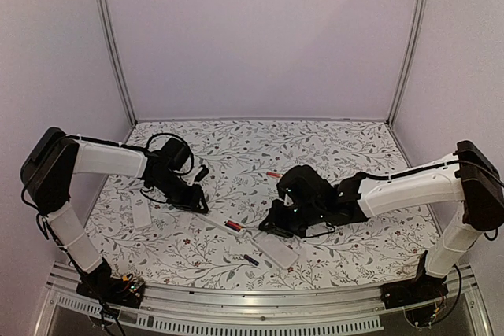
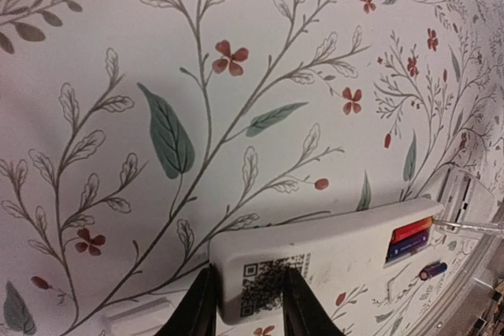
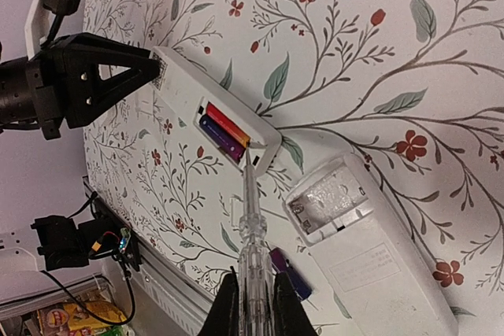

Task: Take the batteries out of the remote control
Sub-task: Remove the battery from the remote control without the battery cover.

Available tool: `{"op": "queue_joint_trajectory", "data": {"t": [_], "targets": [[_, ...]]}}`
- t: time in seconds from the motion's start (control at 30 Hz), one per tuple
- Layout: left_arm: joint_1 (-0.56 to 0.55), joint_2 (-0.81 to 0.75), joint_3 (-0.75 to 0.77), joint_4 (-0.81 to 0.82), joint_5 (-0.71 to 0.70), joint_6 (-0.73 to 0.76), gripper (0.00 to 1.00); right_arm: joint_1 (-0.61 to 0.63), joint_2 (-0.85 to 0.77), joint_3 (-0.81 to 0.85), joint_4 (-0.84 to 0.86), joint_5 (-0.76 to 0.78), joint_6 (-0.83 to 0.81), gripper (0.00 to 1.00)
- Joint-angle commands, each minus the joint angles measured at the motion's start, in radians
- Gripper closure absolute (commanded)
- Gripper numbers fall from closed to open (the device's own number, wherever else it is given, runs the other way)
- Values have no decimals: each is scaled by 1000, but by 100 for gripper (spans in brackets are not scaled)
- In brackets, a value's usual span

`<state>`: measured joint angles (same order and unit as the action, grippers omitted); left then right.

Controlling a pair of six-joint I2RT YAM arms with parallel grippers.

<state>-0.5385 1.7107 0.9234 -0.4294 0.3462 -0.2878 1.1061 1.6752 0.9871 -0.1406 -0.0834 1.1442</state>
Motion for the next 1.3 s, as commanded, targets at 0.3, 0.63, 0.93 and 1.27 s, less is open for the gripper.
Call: {"op": "queue_joint_trajectory", "data": {"t": [0.3,0.63,0.93,1.27], "targets": [[-54,27,-3,21,126,-5,74,-23,-39,-125,296,2,20,100],[-87,-91,-78,49,155,-90,74,-23,-158,-102,97,69,-49,100],[-99,-124,-106,64,150,-132,68,-23,-165,-58,-178,63,-6,100],[-99,-115,-105,48,137,-131,67,-23,-148,-23,-207,47,-12,100]]}}
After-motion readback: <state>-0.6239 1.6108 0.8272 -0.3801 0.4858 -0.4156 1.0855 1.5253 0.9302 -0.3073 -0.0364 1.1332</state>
